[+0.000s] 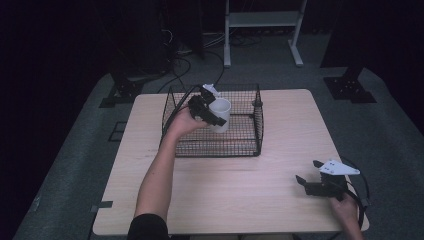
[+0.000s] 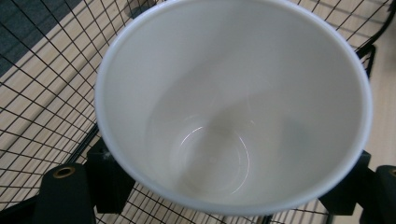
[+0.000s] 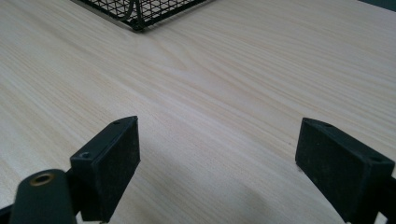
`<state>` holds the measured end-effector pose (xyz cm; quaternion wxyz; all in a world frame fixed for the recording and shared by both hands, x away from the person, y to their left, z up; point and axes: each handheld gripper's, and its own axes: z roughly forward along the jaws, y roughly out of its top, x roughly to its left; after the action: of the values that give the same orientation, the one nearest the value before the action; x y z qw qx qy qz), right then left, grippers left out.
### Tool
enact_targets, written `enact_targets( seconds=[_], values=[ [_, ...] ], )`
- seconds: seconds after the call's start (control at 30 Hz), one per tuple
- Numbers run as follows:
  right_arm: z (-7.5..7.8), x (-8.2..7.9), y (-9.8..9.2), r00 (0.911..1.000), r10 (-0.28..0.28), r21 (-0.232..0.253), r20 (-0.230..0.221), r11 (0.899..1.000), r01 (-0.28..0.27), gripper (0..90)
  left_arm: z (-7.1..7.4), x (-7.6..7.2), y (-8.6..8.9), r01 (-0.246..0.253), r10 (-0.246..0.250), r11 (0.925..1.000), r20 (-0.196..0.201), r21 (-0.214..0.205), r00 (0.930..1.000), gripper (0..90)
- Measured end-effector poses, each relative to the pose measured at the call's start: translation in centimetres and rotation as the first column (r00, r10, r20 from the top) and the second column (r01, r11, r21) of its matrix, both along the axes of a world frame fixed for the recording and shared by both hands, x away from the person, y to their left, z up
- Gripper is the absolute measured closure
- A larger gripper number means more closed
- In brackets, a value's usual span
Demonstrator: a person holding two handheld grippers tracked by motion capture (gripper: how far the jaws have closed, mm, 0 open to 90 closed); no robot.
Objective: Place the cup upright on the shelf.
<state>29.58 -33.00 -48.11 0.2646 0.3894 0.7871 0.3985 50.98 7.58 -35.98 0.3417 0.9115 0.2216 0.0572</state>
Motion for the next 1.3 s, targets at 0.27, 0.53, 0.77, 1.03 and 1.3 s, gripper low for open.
enact_targets(
  seconds=[0.27,0.53,0.77,1.03,1.3],
  values=[
    [0.0,0.0,0.0,1.0,0.0,0.002,0.0,1.0,0.0,13.1,-1.3,0.7,-0.3,-0.003,0.003,0.9998,-0.018,0.018,0.9998,20.8],
    [0.0,0.0,-0.1,1.0,0.0,0.005,0.001,1.0,0.0,13.1,-2.2,1.2,-0.6,-0.004,0.005,0.9999,-0.039,0.012,0.9992,20.8],
    [0.0,0.0,0.0,1.0,0.0,0.005,0.004,1.0,0.0,13.1,-2.9,1.5,-0.7,0.0,0.002,0.9997,-0.067,0.026,0.9977,20.9],
    [0.0,-0.1,0.0,1.0,-0.002,0.003,0.006,1.0,0.002,13.1,-3.4,1.4,-1.1,0.007,-0.003,0.9986,-0.078,0.053,0.997,20.8],
    [0.0,-0.1,0.0,1.0,0.003,0.0,0.005,1.0,-0.003,13.1,-4.0,1.4,-2.0,0.008,-0.002,0.9972,-0.075,0.075,0.9972,20.8]
  ],
)
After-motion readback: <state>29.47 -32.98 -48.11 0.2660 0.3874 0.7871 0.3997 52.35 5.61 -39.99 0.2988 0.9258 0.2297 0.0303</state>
